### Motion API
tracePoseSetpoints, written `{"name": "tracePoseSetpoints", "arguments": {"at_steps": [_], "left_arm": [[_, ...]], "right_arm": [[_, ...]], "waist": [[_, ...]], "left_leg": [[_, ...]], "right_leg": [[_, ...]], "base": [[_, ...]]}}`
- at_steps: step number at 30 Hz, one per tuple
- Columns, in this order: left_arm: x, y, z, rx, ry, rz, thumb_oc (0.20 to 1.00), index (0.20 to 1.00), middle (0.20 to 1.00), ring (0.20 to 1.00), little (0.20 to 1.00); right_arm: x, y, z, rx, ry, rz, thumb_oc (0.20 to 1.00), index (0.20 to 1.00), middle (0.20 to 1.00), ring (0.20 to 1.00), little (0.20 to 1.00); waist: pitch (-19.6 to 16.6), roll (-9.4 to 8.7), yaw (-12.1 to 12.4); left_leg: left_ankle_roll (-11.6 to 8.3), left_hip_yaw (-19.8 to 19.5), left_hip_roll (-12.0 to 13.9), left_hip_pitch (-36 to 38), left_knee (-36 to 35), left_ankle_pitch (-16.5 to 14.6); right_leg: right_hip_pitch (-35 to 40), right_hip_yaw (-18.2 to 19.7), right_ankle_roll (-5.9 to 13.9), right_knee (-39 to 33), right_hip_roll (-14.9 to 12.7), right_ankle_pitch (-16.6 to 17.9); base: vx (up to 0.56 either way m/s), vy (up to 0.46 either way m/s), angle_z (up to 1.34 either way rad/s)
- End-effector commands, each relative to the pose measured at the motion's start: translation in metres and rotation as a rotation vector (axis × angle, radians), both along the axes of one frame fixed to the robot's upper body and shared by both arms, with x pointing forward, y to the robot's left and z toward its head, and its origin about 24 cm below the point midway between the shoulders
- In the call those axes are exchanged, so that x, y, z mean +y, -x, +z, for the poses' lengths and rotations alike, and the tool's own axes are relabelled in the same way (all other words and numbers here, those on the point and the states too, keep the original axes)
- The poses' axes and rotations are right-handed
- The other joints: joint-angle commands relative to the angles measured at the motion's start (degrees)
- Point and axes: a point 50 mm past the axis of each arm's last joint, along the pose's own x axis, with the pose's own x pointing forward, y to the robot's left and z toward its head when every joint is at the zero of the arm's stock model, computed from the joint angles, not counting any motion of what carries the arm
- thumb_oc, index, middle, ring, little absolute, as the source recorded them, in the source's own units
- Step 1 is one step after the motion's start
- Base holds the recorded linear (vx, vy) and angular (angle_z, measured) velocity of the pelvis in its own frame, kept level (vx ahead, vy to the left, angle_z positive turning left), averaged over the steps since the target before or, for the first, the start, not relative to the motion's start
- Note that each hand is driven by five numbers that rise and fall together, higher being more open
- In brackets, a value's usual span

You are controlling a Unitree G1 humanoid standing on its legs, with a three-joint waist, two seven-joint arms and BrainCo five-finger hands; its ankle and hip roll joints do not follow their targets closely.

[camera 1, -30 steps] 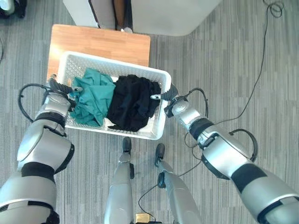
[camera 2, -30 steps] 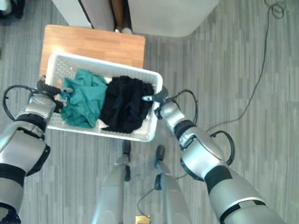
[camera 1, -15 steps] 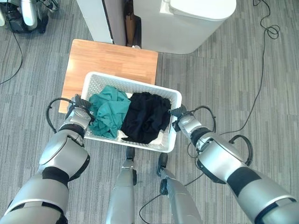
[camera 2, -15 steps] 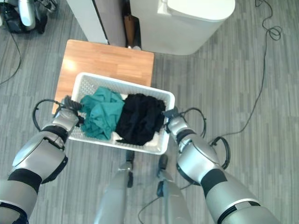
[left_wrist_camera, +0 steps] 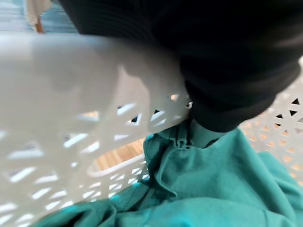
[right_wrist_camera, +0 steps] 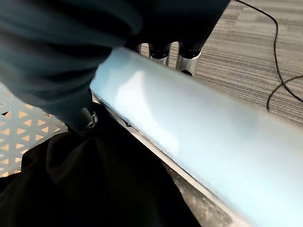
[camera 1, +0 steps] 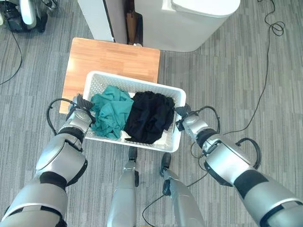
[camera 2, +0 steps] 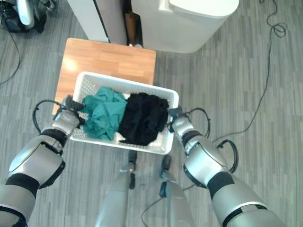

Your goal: Grab the laundry basket,head to the washer,open it,put in the laundry and shut it.

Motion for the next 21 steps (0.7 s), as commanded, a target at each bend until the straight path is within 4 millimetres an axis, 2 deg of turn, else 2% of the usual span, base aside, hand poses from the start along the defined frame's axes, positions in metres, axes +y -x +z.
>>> {"name": "tracePoseSetpoints", "arguments": {"at_steps": [1,2,3,4,5,6,9,10,11,13,15,16,17,18,19,21], "left_arm": [[-0.098,0.000,-0.037,0.020,0.221,-0.338,0.200,0.200,0.200,0.200,0.200],[-0.098,0.000,-0.037,0.021,0.221,-0.338,0.200,0.200,0.200,0.200,0.200],[-0.105,0.004,-0.042,0.022,0.236,-0.378,0.200,0.200,0.200,0.200,0.200],[-0.112,0.008,-0.044,0.010,0.261,-0.421,0.200,0.200,0.200,0.200,0.200],[-0.124,0.016,-0.046,-0.006,0.300,-0.501,0.200,0.200,0.200,0.200,0.200],[-0.124,0.016,-0.046,-0.006,0.300,-0.501,0.200,0.200,0.200,0.200,0.200],[-0.135,0.025,-0.050,0.010,0.275,-0.587,0.200,0.200,0.200,0.200,0.200],[-0.142,0.029,-0.051,0.011,0.259,-0.635,0.200,0.200,0.200,0.200,0.200],[-0.142,0.029,-0.050,0.011,0.259,-0.635,0.200,0.200,0.200,0.200,0.200],[-0.154,0.038,-0.051,0.001,0.312,-0.692,0.200,0.200,0.200,0.200,0.200],[-0.157,0.040,-0.051,0.000,0.332,-0.703,0.200,0.200,0.200,0.200,0.200],[-0.162,0.043,-0.052,0.002,0.354,-0.717,0.200,0.200,0.200,0.200,0.200],[-0.173,0.048,-0.054,0.000,0.388,-0.749,0.200,0.200,0.200,0.200,0.200],[-0.174,0.048,-0.054,0.000,0.388,-0.750,0.200,0.200,0.200,0.200,0.200],[-0.183,0.052,-0.056,0.007,0.411,-0.780,0.200,0.200,0.200,0.200,0.200],[-0.190,0.056,-0.058,0.017,0.421,-0.800,0.200,0.200,0.200,0.200,0.200]], "right_arm": [[0.007,-0.011,0.029,-0.111,-0.096,0.087,0.200,0.200,0.200,0.200,0.200],[0.006,-0.011,0.028,-0.110,-0.096,0.086,0.200,0.200,0.200,0.200,0.200],[-0.003,-0.010,0.027,-0.108,-0.106,0.072,0.200,0.200,0.200,0.200,0.200],[-0.012,-0.008,0.022,-0.105,-0.107,0.061,0.200,0.200,0.200,0.200,0.200],[-0.032,-0.003,0.011,-0.093,-0.100,0.044,0.200,0.200,0.200,0.200,0.200],[-0.032,-0.002,0.010,-0.092,-0.100,0.044,0.200,0.200,0.200,0.200,0.200],[-0.065,0.007,-0.002,-0.072,-0.072,0.007,0.200,0.200,0.200,0.200,0.200],[-0.083,0.013,-0.006,-0.077,-0.066,-0.015,0.200,0.200,0.200,0.200,0.200],[-0.083,0.013,-0.006,-0.077,-0.066,-0.016,0.200,0.200,0.200,0.200,0.200],[-0.104,0.025,-0.012,-0.088,-0.067,-0.036,0.200,0.200,0.200,0.200,0.200],[-0.108,0.029,-0.015,-0.091,-0.071,-0.039,0.200,0.200,0.200,0.200,0.200],[-0.111,0.035,-0.020,-0.090,-0.082,-0.039,0.200,0.200,0.200,0.200,0.200],[-0.123,0.047,-0.028,-0.091,-0.103,-0.052,0.200,0.200,0.200,0.200,0.200],[-0.123,0.047,-0.028,-0.091,-0.103,-0.053,0.200,0.200,0.200,0.200,0.200],[-0.129,0.059,-0.036,-0.090,-0.122,-0.057,0.200,0.200,0.200,0.200,0.200],[-0.133,0.067,-0.039,-0.094,-0.131,-0.061,0.200,0.200,0.200,0.200,0.200]], "waist": [[4.29,2.30,-2.52],[4.31,2.30,-2.49],[4.25,2.46,-2.80],[3.92,2.83,-3.05],[3.04,3.41,-3.73],[3.07,3.40,-3.72],[1.57,4.44,-4.84],[0.51,4.87,-5.61],[0.38,4.88,-5.59],[-1.02,5.40,-6.62],[-1.56,5.48,-6.92],[-1.81,5.58,-7.35],[-2.88,5.87,-8.19],[-3.01,5.89,-8.12],[-4.18,6.03,-8.97],[-4.78,6.16,-9.28]], "left_leg": [[0.26,-1.18,0.81,4.38,1.46,-4.95],[0.27,-1.15,0.81,4.50,1.40,-4.95],[0.77,-0.52,0.42,5.15,0.65,-3.40],[0.82,-0.30,0.28,6.41,0.21,-3.44],[0.87,0.07,-0.03,9.26,-1.30,-3.27],[0.87,0.08,-0.03,9.36,-1.37,-3.25],[0.92,0.62,-0.37,13.30,-3.99,-2.88],[0.99,1.10,-0.35,15.41,-5.26,-2.76],[1.00,1.11,-0.35,15.29,-5.42,-2.54],[1.12,1.68,-0.49,17.92,-6.33,-2.95],[1.16,1.94,-0.38,18.63,-6.73,-2.81],[1.18,2.11,-0.33,19.53,-6.83,-3.13],[1.23,2.70,-0.28,21.26,-7.63,-3.26],[1.23,2.73,-0.26,21.13,-7.75,-3.04],[1.29,3.21,-0.19,22.42,-8.42,-3.16],[1.28,3.45,-0.17,23.34,-8.98,-3.10]], "right_leg": [[5.69,-0.20,3.43,1.63,-2.21,-4.73],[5.78,-0.18,3.43,1.61,-2.21,-4.74],[5.94,-0.35,3.25,1.49,-2.53,-3.76],[6.81,-0.33,3.30,1.61,-2.69,-4.08],[8.94,-0.28,3.51,1.54,-2.90,-4.56],[9.01,-0.27,3.52,1.52,-2.90,-4.56],[11.49,-0.33,3.89,1.40,-3.16,-5.27],[12.84,-0.20,4.16,1.42,-3.37,-5.55],[12.71,-0.20,4.14,1.26,-3.35,-5.35],[14.54,-0.09,4.44,1.15,-3.39,-5.90],[15.06,-0.08,4.50,0.89,-3.42,-5.81],[15.63,0.10,4.59,1.00,-3.43,-6.11],[16.87,0.40,4.70,0.52,-3.42,-6.21],[16.74,0.42,4.68,0.35,-3.39,-5.98],[17.56,0.54,4.77,0.03,-3.38,-6.08],[18.10,0.67,4.82,-0.16,-3.36,-6.13]], "base": [[0.07,0.023,-0.13],[-0.01,0.037,-0.07],[-0.03,0.025,-0.06],[0.02,0.035,-0.14],[0.07,0.018,-0.12],[0.08,0.017,-0.08],[0.07,0.016,-0.07],[0.05,0.004,-0.10],[0.05,-0.002,-0.09],[0.05,-0.005,-0.08],[0.04,-0.017,-0.12],[0.06,-0.037,-0.18],[0.04,-0.026,-0.18],[0.06,-0.045,-0.19],[0.04,-0.026,-0.10],[0.04,-0.046,-0.07]]}}
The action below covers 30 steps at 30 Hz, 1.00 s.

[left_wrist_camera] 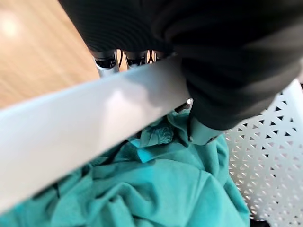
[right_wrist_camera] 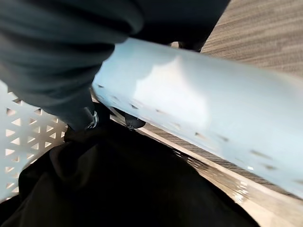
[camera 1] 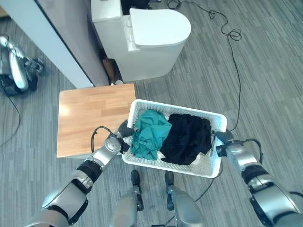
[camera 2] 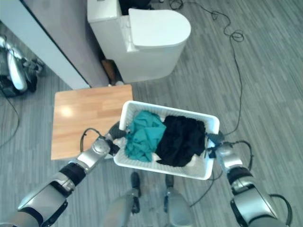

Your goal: Grab the laundry basket,head to the washer,open it,put in the laundry and shut it.

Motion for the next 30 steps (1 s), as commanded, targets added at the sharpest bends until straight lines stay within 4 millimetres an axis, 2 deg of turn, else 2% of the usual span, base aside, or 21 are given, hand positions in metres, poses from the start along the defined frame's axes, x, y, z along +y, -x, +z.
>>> {"name": "tracePoseSetpoints", "arguments": {"at_steps": [1,7,8,11,17,22,23,27,29,30], "left_arm": [[-0.066,0.007,0.016,-0.084,0.080,-0.245,0.200,0.200,0.200,0.200,0.200],[-0.087,0.021,0.004,-0.036,0.096,-0.321,0.200,0.200,0.200,0.200,0.200],[-0.088,0.021,0.003,-0.034,0.097,-0.323,0.200,0.200,0.200,0.200,0.200],[-0.090,0.025,-0.005,-0.010,0.058,-0.339,0.200,0.200,0.200,0.200,0.200],[-0.086,0.028,-0.021,0.037,0.018,-0.323,0.200,0.200,0.200,0.200,0.200],[-0.084,0.028,-0.023,0.041,0.004,-0.317,0.200,0.200,0.200,0.200,0.200],[-0.084,0.026,-0.021,0.035,0.000,-0.312,0.200,0.200,0.200,0.200,0.200],[-0.081,0.023,-0.022,0.034,-0.001,-0.292,0.200,0.200,0.200,0.200,0.200],[-0.081,0.022,-0.021,0.032,0.008,-0.285,0.200,0.200,0.200,0.200,0.200],[-0.080,0.022,-0.021,0.032,0.017,-0.277,0.200,0.200,0.200,0.200,0.200]], "right_arm": [[0.029,-0.012,0.021,-0.147,-0.056,0.160,0.200,0.200,0.200,0.200,0.200],[0.007,0.029,0.004,-0.143,-0.084,0.124,0.200,0.200,0.200,0.200,0.200],[0.007,0.030,0.004,-0.141,-0.083,0.122,0.200,0.200,0.200,0.200,0.200],[-0.008,0.058,-0.001,-0.139,-0.104,0.096,0.200,0.200,0.200,0.200,0.200],[-0.022,0.093,-0.006,-0.130,-0.140,0.046,0.200,0.200,0.200,0.200,0.200],[-0.026,0.104,-0.008,-0.121,-0.159,0.031,0.200,0.200,0.200,0.200,0.200],[-0.028,0.110,-0.010,-0.135,-0.202,0.002,0.200,0.200,0.200,0.200,0.200],[-0.026,0.112,-0.013,-0.136,-0.232,-0.004,0.200,0.200,0.200,0.200,0.200],[-0.023,0.109,-0.012,-0.147,-0.247,0.004,0.200,0.200,0.200,0.200,0.200],[-0.021,0.110,-0.014,-0.141,-0.256,0.007,0.200,0.200,0.200,0.200,0.200]], "waist": [[-6.19,-0.39,-0.01],[-9.34,0.43,-2.11],[-9.37,0.46,-1.98],[-11.15,0.65,-3.32],[-12.54,0.65,-5.18],[-12.64,0.52,-5.86],[-12.35,-0.02,-6.53],[-11.90,-0.53,-6.84],[-11.28,-1.12,-6.48],[-10.78,-1.61,-5.99]], "left_leg": [[-1.71,-1.61,1.77,-2.19,4.31,-3.90],[-1.76,-0.71,1.78,1.76,2.26,-3.98],[-1.77,-0.69,1.78,1.90,2.17,-3.96],[-1.93,-0.05,2.08,4.15,1.59,-4.30],[-2.48,0.85,3.12,6.08,1.11,-4.15],[-3.08,1.48,4.17,6.07,1.53,-3.86],[-3.71,1.71,5.86,5.52,3.53,-3.58],[-4.00,1.67,7.28,5.23,6.07,-3.86],[-3.92,-0.16,7.84,4.33,9.43,-3.85],[-3.52,-3.41,7.55,2.60,13.40,-2.69]], "right_leg": [[-2.11,-2.28,3.44,6.05,-2.48,-5.42],[0.84,-1.89,3.58,5.18,-2.37,-6.14],[0.96,-1.89,3.58,5.11,-2.36,-6.13],[2.44,-0.93,3.48,4.60,-1.99,-6.47],[3.48,0.79,2.79,4.20,-0.70,-7.20],[3.34,1.92,2.26,3.86,0.34,-7.19],[3.68,2.72,1.38,3.59,1.62,-7.48],[4.02,3.85,0.47,3.62,2.83,-7.71],[4.29,5.54,-0.08,3.56,3.68,-7.55],[4.21,7.23,-0.56,3.61,4.27,-7.10]], "base": [[0.05,-0.066,-0.11],[0.04,-0.063,-0.14],[0.05,-0.075,-0.04],[0.05,-0.093,-0.06],[0.01,-0.109,-0.12],[-0.04,-0.124,-0.25],[-0.07,-0.201,-0.26],[-0.05,-0.163,-0.11],[-0.07,-0.141,-0.39],[-0.06,-0.106,-0.78]]}}
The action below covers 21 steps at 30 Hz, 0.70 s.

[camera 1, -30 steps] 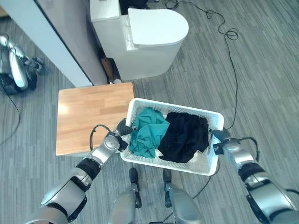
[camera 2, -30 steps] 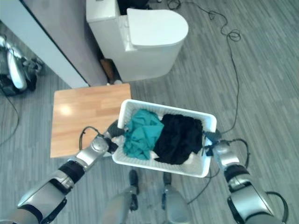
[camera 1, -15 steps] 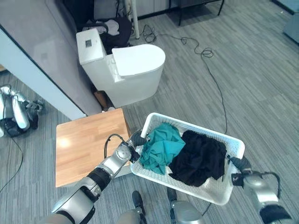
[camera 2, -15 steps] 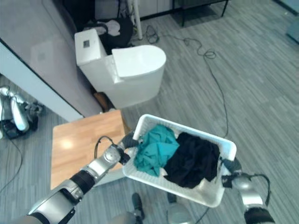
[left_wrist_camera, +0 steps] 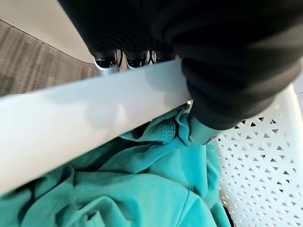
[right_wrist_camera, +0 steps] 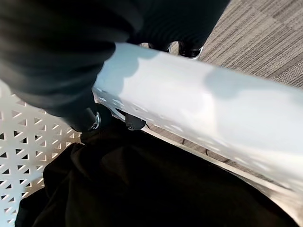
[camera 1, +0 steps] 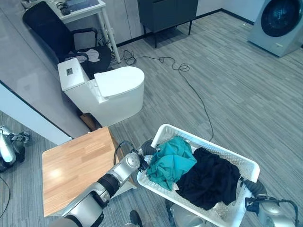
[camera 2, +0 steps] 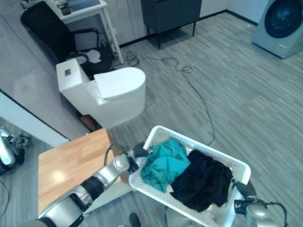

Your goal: Grab the laundry basket,head to the washer,open it,put in the laundry and shut it.

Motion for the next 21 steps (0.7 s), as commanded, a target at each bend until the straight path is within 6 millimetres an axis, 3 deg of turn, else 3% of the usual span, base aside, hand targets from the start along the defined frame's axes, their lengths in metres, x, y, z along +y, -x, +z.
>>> {"name": "tracePoseSetpoints", "arguments": {"at_steps": [1,3,4,5,9,11,13,16,18,19,20,21], "left_arm": [[-0.021,-0.012,0.023,-0.108,0.074,-0.042,0.200,0.200,0.200,0.200,0.200],[-0.020,-0.012,0.023,-0.112,0.083,-0.037,0.200,0.200,0.200,0.200,0.200],[-0.018,-0.013,0.025,-0.119,0.098,-0.021,0.200,0.200,0.200,0.200,0.200],[-0.018,-0.013,0.025,-0.120,0.098,-0.021,0.200,0.200,0.200,0.200,0.200],[-0.010,-0.013,0.023,-0.126,0.097,0.011,0.200,0.200,0.200,0.200,0.200],[-0.007,-0.012,0.021,-0.119,0.102,0.019,0.200,0.200,0.200,0.200,0.200],[-0.004,-0.011,0.019,-0.114,0.106,0.035,0.200,0.200,0.200,0.200,0.200],[0.012,-0.012,0.016,-0.117,0.092,0.068,0.200,0.200,0.200,0.200,0.200],[0.022,-0.014,0.016,-0.121,0.057,0.079,0.200,0.200,0.200,0.200,0.200],[0.027,-0.015,0.016,-0.126,0.045,0.087,0.200,0.200,0.200,0.200,0.200],[0.040,-0.015,0.018,-0.139,0.021,0.102,0.200,0.200,0.200,0.200,0.200],[0.040,-0.015,0.018,-0.139,0.020,0.102,0.200,0.200,0.200,0.200,0.200]], "right_arm": [[0.022,-0.037,0.040,-0.291,-0.107,0.175,0.200,0.200,0.200,0.200,0.200],[0.024,-0.039,0.038,-0.286,-0.114,0.175,0.200,0.200,0.200,0.200,0.200],[0.027,-0.039,0.032,-0.265,-0.129,0.175,0.200,0.200,0.200,0.200,0.200],[0.027,-0.039,0.032,-0.266,-0.129,0.176,0.200,0.200,0.200,0.200,0.200],[0.034,-0.048,0.028,-0.250,-0.140,0.191,0.200,0.200,0.200,0.200,0.200],[0.036,-0.054,0.029,-0.249,-0.137,0.208,0.200,0.200,0.200,0.200,0.200],[0.039,-0.060,0.032,-0.261,-0.140,0.221,0.200,0.200,0.200,0.200,0.200],[0.044,-0.078,0.040,-0.274,-0.124,0.270,0.200,0.200,0.200,0.200,0.200],[0.047,-0.087,0.043,-0.275,-0.122,0.289,0.200,0.200,0.200,0.200,0.200],[0.049,-0.089,0.043,-0.276,-0.126,0.293,0.200,0.200,0.200,0.200,0.200],[0.046,-0.088,0.040,-0.261,-0.108,0.289,0.200,0.200,0.200,0.200,0.200],[0.047,-0.088,0.040,-0.261,-0.108,0.289,0.200,0.200,0.200,0.200,0.200]], "waist": [[-0.94,-1.57,0.14],[-0.75,-1.82,0.98],[-0.41,-1.66,2.12],[-0.51,-1.74,2.13],[0.30,-1.43,3.62],[0.46,-0.99,2.71],[1.27,-0.35,2.19],[1.88,-0.17,3.06],[2.46,-0.81,3.76],[2.75,-0.69,4.51],[2.58,-0.37,5.96],[2.52,-0.44,5.81]], "left_leg": [[0.44,-9.73,1.81,-5.47,9.65,0.09],[0.52,-14.16,0.04,-6.98,11.87,1.40],[0.86,-19.60,-3.61,-7.26,11.27,-0.42],[0.85,-19.57,-3.67,-7.37,11.06,-0.12],[0.71,-28.81,-10.00,-7.46,7.70,-4.82],[0.82,-28.23,-10.26,-6.59,7.00,-7.57],[1.22,-24.83,-9.48,-5.75,8.08,-8.97],[3.83,-16.53,-10.06,-4.64,6.10,-11.79],[4.85,-13.39,-9.89,-4.57,5.27,-11.88],[5.14,-12.24,-9.36,-4.36,4.98,-12.10],[5.15,-10.42,-8.18,-3.70,3.74,-11.29],[5.13,-10.54,-8.24,-3.82,3.63,-11.06]], "right_leg": [[6.88,-0.08,3.73,-11.28,-0.92,2.85],[6.63,1.81,3.79,-11.71,-0.82,3.40],[6.38,4.47,4.53,-12.05,-0.53,3.83],[6.21,4.52,4.54,-12.13,-0.60,4.02],[5.36,11.53,6.59,-11.87,0.30,5.06],[4.64,13.93,7.45,-11.28,0.58,5.03],[4.02,16.76,8.27,-10.02,0.73,5.01],[0.44,21.92,11.39,-9.92,-0.04,7.13],[-2.31,20.84,12.49,-8.02,-0.06,7.45],[-2.87,16.96,12.24,-7.14,-0.99,6.66],[-2.44,4.16,10.43,-4.54,-5.20,4.44],[-2.51,4.05,10.42,-4.64,-5.28,4.58]], "base": [[-0.05,-0.055,-0.78],[-0.01,0.046,-0.49],[0.00,0.071,-0.70],[0.03,0.092,-0.98],[0.01,0.122,-1.23],[0.00,0.212,-1.09],[-0.01,0.312,-0.66],[-0.13,0.421,-1.62],[-0.11,0.170,-1.89],[-0.14,0.047,-1.60],[-0.09,0.010,-0.75],[-0.09,-0.020,-0.53]]}}
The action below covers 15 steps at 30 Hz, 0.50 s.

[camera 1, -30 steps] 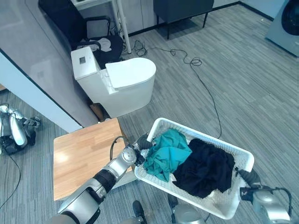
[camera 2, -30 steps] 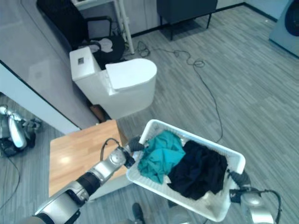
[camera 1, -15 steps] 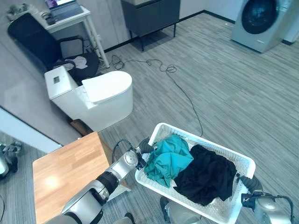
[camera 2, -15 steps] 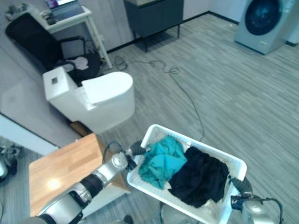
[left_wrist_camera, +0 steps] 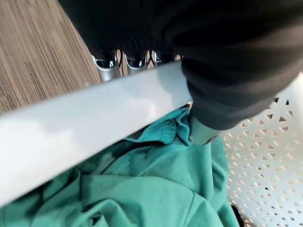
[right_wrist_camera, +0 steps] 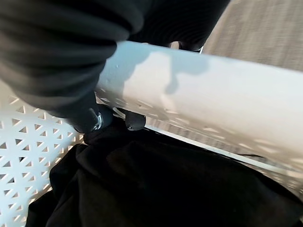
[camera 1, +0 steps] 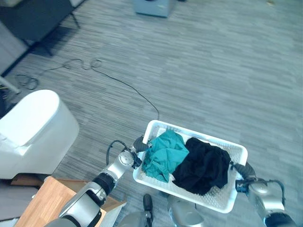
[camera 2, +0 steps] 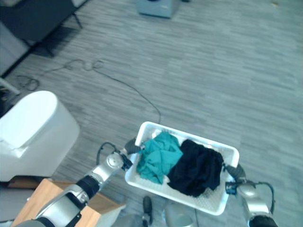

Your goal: Grab the laundry basket,head to the washer,open it,put in the laundry and shut it.

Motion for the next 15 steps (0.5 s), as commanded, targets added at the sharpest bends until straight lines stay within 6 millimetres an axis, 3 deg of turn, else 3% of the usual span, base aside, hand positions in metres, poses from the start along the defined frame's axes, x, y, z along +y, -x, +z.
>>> {"name": "tracePoseSetpoints", "arguments": {"at_steps": [1,4,5,8,12,15], "left_arm": [[0.007,-0.004,0.015,-0.095,0.019,-0.018,0.200,0.200,0.200,0.200,0.200],[0.017,0.000,0.011,-0.073,0.019,0.003,0.200,0.200,0.200,0.200,0.200],[0.023,0.000,0.011,-0.062,0.008,0.013,0.200,0.200,0.200,0.200,0.200],[0.030,-0.004,0.016,-0.083,-0.008,0.034,0.200,0.200,0.200,0.200,0.200],[0.025,-0.013,0.027,-0.116,0.016,0.036,0.200,0.200,0.200,0.200,0.200],[0.019,-0.019,0.034,-0.137,0.016,0.023,0.200,0.200,0.200,0.200,0.200]], "right_arm": [[0.028,-0.028,0.028,-0.185,-0.092,0.205,0.200,0.200,0.200,0.200,0.200],[0.027,-0.033,0.031,-0.180,-0.062,0.224,0.200,0.200,0.200,0.200,0.200],[0.028,-0.037,0.033,-0.175,-0.039,0.237,0.200,0.200,0.200,0.200,0.200],[0.030,-0.047,0.040,-0.181,-0.008,0.268,0.200,0.200,0.200,0.200,0.200],[0.026,-0.062,0.053,-0.189,0.046,0.286,0.200,0.200,0.200,0.200,0.200],[0.019,-0.065,0.059,-0.193,0.063,0.273,0.200,0.200,0.200,0.200,0.200]], "waist": [[-4.15,-0.85,3.98],[-5.46,-1.30,5.03],[-7.14,-2.20,6.97],[-7.81,-3.12,8.07],[-8.75,-4.20,8.88],[-8.35,-4.34,8.47]], "left_leg": [[-3.99,-0.79,5.30,-2.23,7.78,-6.76],[-3.52,0.57,6.09,-1.65,6.24,-5.64],[-3.99,1.98,6.01,-1.74,5.24,-4.96],[-4.47,3.92,6.42,-1.90,4.72,-4.58],[-5.79,4.64,7.34,-1.81,3.13,-2.96],[-6.54,3.28,7.73,-1.96,1.86,-1.42]], "right_leg": [[1.26,-17.11,2.14,4.81,-7.41,-4.52],[3.47,-22.77,1.35,8.66,-8.60,-6.22],[6.88,-27.18,1.24,5.25,-10.06,-6.59],[8.71,-30.53,1.71,0.72,-11.42,-5.33],[11.82,-30.60,1.28,-6.33,-10.32,-4.43],[12.20,-30.61,0.69,-6.87,-9.38,-4.82]], "base": [[-0.07,-0.012,-0.44],[-0.07,-0.052,-0.33],[-0.03,-0.091,-0.42],[-0.06,-0.161,-0.49],[-0.03,-0.156,-0.33],[-0.05,-0.172,0.07]]}}
